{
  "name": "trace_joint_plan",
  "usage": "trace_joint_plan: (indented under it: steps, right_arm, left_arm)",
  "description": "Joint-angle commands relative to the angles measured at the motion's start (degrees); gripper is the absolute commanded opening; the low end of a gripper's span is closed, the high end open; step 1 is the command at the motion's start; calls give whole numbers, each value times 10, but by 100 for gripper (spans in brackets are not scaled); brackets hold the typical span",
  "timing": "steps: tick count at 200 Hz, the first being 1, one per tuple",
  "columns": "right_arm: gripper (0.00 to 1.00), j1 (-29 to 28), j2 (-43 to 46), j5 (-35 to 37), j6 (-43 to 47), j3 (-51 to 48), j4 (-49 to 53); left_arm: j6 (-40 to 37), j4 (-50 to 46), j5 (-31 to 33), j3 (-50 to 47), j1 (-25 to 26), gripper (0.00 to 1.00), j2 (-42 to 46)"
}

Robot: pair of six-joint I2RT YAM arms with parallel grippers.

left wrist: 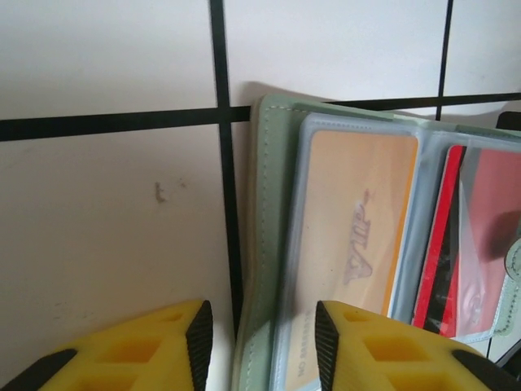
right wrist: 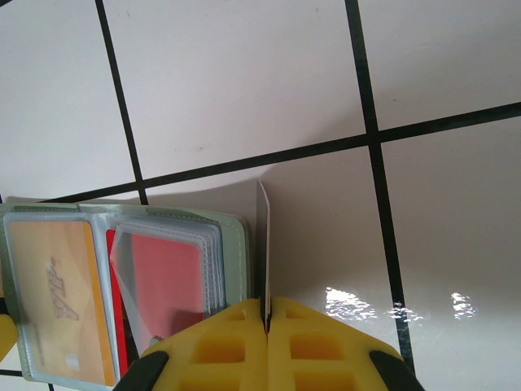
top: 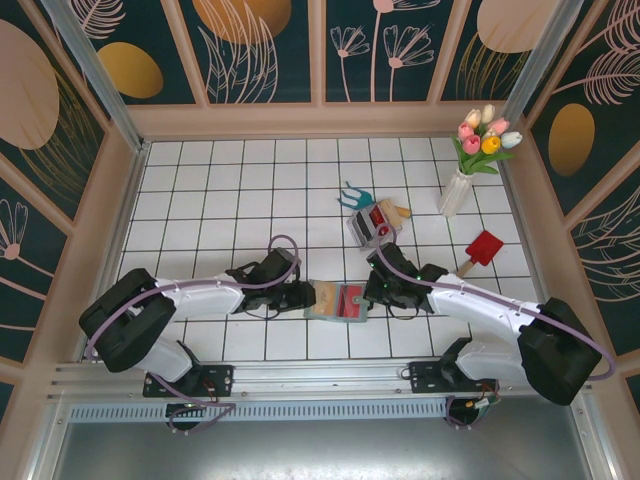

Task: Put the credit cards into the card holder
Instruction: Move the card holder to the bottom-center of the table.

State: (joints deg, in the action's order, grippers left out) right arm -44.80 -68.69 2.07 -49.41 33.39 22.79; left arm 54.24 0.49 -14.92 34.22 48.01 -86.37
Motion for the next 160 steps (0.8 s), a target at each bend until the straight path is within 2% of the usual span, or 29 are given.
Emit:
trace_joint_plan:
  steps: [1,15,47,90,128,160]
  right_arm:
    - [0,0,-11,7,9,-4,2]
    - [0,0,-11,6,8,-6,0]
    - [0,0,-10,5,7,-8,-1]
    - [0,0,-9,5,7,-9,1]
    - [0,0,-7,4,8,-9,1]
    - [0,0,-7,14,8,-3,10]
  left_arm:
    - [1,36,-43,9,7,39,-20]
    - [2,43,-49,10,8,35,-21]
    - [7,65,-64,6,8,33,-23]
    - [27,105,-53,-13,8,30,7]
    - [39,126,-60,-25,8,16,10]
    - [36,121,-45,-29,8,9,34]
